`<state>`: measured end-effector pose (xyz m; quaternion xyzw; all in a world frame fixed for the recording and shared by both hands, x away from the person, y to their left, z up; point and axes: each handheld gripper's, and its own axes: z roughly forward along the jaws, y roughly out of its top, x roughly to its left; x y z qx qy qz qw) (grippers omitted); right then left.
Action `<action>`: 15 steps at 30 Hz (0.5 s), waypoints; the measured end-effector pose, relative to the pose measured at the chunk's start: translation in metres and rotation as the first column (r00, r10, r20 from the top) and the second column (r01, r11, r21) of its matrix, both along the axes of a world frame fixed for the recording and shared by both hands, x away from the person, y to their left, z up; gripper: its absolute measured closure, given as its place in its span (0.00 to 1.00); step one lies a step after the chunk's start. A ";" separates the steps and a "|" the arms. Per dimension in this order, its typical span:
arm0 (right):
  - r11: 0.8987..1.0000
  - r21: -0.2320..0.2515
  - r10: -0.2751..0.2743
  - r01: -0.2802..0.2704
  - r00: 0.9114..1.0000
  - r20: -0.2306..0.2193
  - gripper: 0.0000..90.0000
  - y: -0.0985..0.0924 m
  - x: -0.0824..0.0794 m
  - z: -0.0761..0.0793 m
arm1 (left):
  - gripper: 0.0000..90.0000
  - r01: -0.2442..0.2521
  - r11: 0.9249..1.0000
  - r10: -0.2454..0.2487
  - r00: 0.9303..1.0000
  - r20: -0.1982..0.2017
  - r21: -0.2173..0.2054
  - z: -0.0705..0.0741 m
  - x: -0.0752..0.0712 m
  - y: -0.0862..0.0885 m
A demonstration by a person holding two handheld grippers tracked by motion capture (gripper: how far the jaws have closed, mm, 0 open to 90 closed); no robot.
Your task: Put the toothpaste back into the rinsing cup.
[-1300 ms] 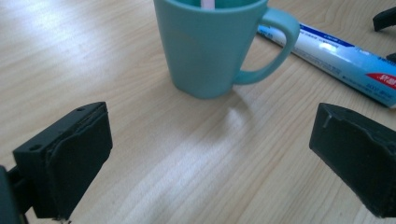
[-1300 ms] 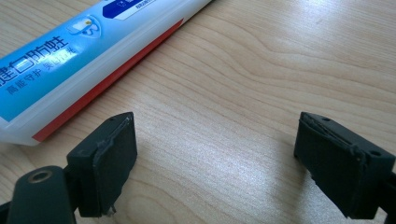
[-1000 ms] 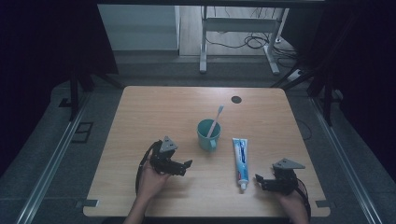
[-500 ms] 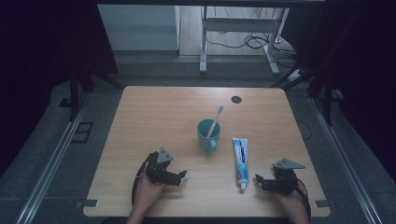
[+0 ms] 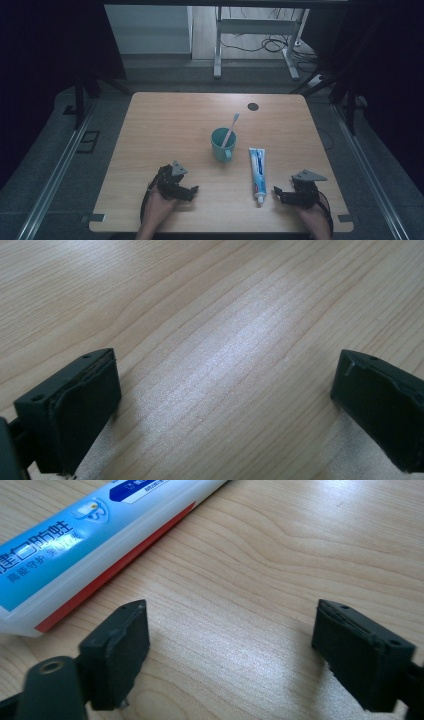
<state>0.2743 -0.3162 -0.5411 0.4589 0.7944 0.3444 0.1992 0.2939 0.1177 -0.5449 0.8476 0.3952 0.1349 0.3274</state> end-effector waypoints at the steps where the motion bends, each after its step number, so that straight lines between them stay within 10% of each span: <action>1: 1.000 0.003 0.002 -0.002 1.000 0.002 0.21 -0.001 0.000 0.000 | 0.00 -0.001 1.000 0.001 1.000 0.000 0.000 0.000 0.000 0.000; 15: 0.996 0.088 0.014 -0.006 0.996 -0.090 0.22 -0.001 0.005 0.014 | 0.00 -0.002 1.000 0.002 1.000 0.002 0.001 0.000 0.000 0.000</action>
